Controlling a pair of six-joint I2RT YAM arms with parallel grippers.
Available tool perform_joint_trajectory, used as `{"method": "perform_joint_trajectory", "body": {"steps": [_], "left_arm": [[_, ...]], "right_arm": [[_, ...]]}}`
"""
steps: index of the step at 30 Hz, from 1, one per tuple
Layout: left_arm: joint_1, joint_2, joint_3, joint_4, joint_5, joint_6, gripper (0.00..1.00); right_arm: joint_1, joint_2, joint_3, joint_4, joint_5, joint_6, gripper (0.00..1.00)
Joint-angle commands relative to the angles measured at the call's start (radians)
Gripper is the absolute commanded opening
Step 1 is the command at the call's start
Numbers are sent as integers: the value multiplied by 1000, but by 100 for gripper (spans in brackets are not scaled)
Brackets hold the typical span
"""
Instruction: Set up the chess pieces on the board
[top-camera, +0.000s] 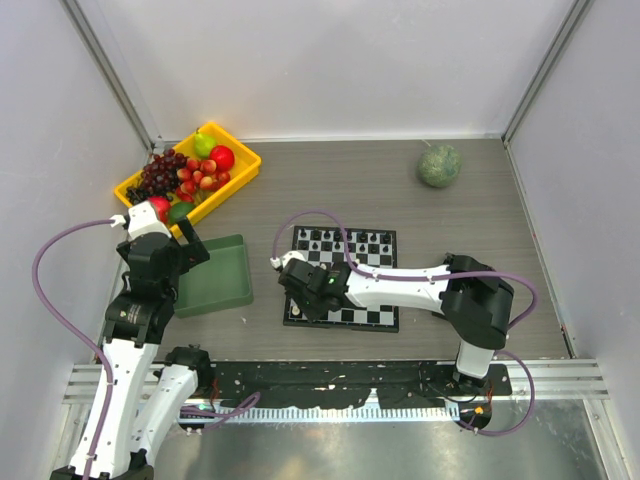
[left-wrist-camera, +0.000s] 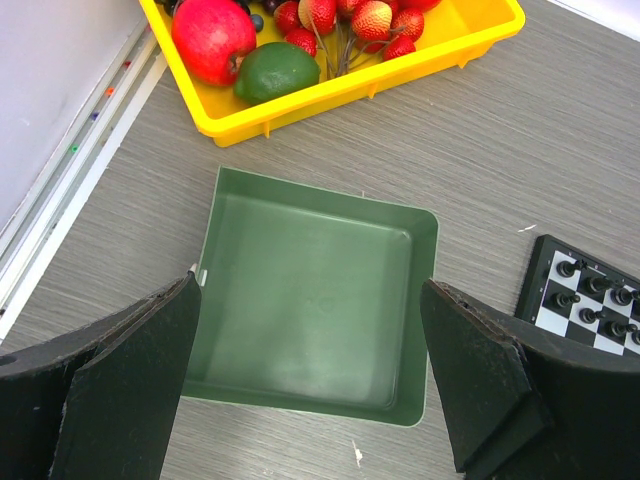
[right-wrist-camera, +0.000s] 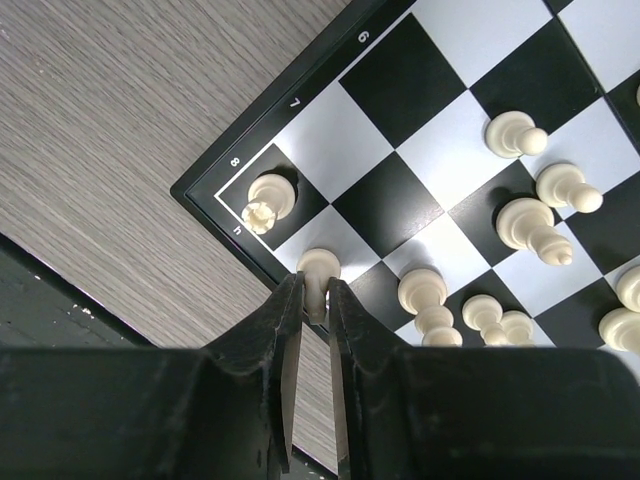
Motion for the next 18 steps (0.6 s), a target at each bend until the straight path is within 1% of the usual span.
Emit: {"method": "perform_joint_trajectory", "body": {"steps": [1,5,8,12,15,18], "left_arm": [[8,-3,2,28,-10,1,99],[8,0,2,28,-11,1,99],[8,2,0,29,-10,1,99],[8,2,4,32,-7,3,99],[8,5,5,32,-8,3,99],[8,2,7,32,-7,3,99]], "right_arm": [[8,9,26,3,11,9,23],[8,18,33,-1,7,8,25],[8,10,34,-1,11,6,30],[9,-11,36,-1,24,3,31],[8,-22,33,9,35,-2,29],[8,-13,43,7,34,-3,24]]}}
